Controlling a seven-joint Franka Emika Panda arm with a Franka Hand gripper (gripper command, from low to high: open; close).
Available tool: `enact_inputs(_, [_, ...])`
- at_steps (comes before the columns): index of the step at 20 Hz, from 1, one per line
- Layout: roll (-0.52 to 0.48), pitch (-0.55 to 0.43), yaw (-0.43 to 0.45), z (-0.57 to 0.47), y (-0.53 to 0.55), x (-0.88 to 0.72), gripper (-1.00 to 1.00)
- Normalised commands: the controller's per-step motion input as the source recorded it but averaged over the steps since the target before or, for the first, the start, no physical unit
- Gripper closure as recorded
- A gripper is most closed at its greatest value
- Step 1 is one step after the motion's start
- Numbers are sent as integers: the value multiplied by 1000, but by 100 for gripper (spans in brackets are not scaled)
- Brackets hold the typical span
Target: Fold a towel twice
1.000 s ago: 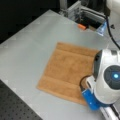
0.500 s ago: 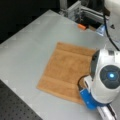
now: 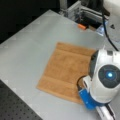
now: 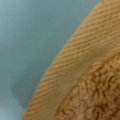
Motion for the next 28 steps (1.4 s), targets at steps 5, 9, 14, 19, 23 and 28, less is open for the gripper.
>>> enact_inputs(5, [-26,-51,-72,-232,-42,-156,100])
enact_inputs(9, [-30,-59,-37,-242,-72,-162,100])
enact_inputs(14, [-16,-67,-24,-224,-80,-164,100])
enact_inputs(19, [-8,-55,-28,-173,-82,-170,100])
enact_inputs(23, [7,-48,-3,-122,-85,-176,100])
enact_inputs(28, [27,10,15,53,-195,-210,100])
